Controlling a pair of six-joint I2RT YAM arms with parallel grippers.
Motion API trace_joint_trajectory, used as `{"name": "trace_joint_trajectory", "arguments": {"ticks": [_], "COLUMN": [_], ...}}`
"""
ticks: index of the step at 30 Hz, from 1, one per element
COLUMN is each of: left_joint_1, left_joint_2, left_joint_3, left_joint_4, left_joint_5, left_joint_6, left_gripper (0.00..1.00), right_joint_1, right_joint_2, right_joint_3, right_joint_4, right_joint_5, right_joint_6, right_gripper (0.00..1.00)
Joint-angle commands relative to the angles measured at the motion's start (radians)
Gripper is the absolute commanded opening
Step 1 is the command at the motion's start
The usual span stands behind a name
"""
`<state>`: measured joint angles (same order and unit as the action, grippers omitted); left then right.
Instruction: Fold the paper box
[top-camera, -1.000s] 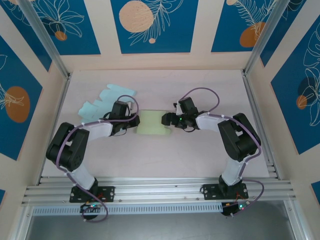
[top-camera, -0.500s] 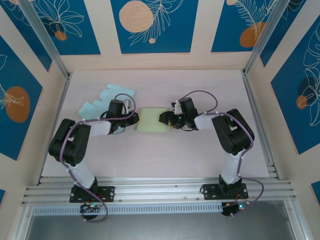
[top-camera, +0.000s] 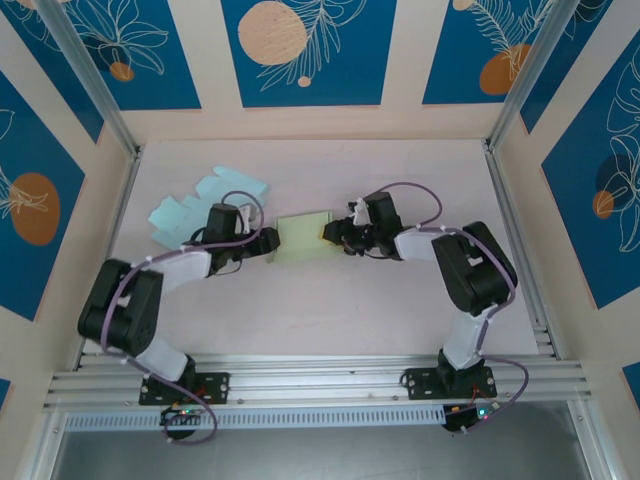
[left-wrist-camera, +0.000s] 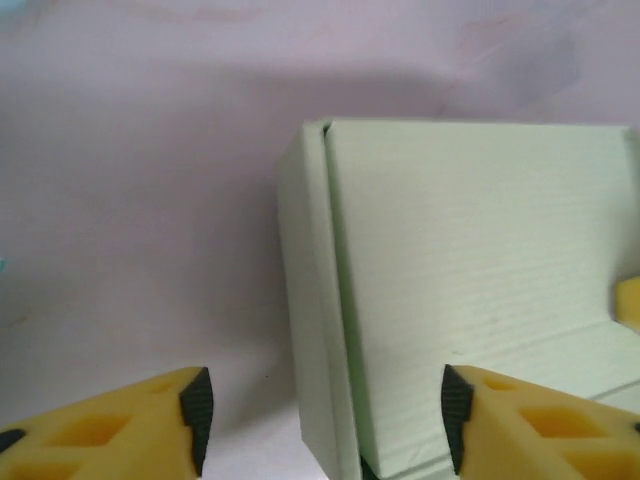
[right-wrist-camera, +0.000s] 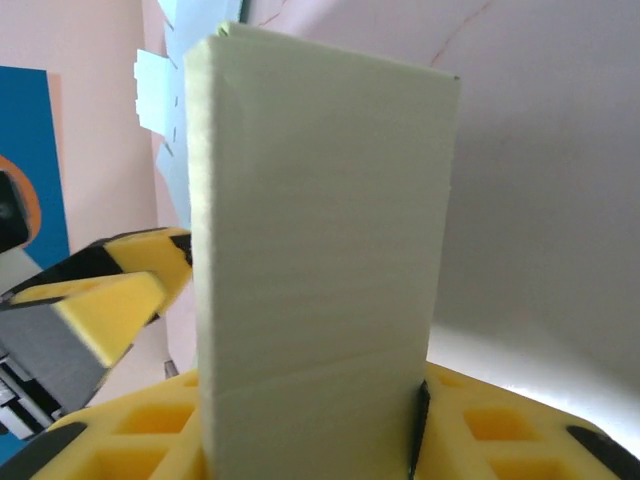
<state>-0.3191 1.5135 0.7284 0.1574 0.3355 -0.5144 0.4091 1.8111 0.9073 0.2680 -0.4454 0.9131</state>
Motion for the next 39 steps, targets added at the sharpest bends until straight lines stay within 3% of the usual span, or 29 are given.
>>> {"name": "trace_joint_trajectory", "arguments": {"ticks": [1,4,8,14,18,25,34,39], "left_joint_1": [-0.036,-0.152,-0.346,-0.506,-0.557,-0.594,-0.594,-0.594], "left_joint_2": [-0.153,-0.271,-0.360,-0.365,-0.306,-0.217,-0.201,-0.205], "left_joint_3": [-0.044,-0.106,-0.229,-0.227,-0.198,-0.152,-0.101,-0.047], "left_joint_4": [0.083,0.153,0.277,0.195,0.151,0.111,0.059,-0.047], "left_joint_5": [-0.027,-0.107,-0.152,-0.333,-0.465,-0.542,-0.543,-0.519], "left_joint_6": [0.210,0.504,0.985,1.242,1.315,1.346,1.312,1.270], "left_gripper": [0.72,0.80,0.98,1.00,1.00,0.98,0.66,0.55], "right_joint_1": [-0.025,-0.045,-0.069,-0.092,-0.098,-0.101,-0.107,-0.108], "right_joint_2": [-0.071,-0.110,-0.150,-0.196,-0.209,-0.202,-0.186,-0.187], "right_joint_3": [0.032,0.064,0.091,0.096,0.088,0.075,0.069,0.056], "right_joint_4": [-0.183,-0.332,-0.512,-0.695,-0.752,-0.789,-0.821,-0.783], "right_joint_5": [-0.081,-0.142,-0.217,-0.258,-0.284,-0.319,-0.323,-0.329], "right_joint_6": [0.038,0.028,0.007,-0.021,-0.028,-0.032,-0.071,-0.061], "right_gripper": [0.42,0.42,0.43,0.43,0.43,0.43,0.43,0.43]}}
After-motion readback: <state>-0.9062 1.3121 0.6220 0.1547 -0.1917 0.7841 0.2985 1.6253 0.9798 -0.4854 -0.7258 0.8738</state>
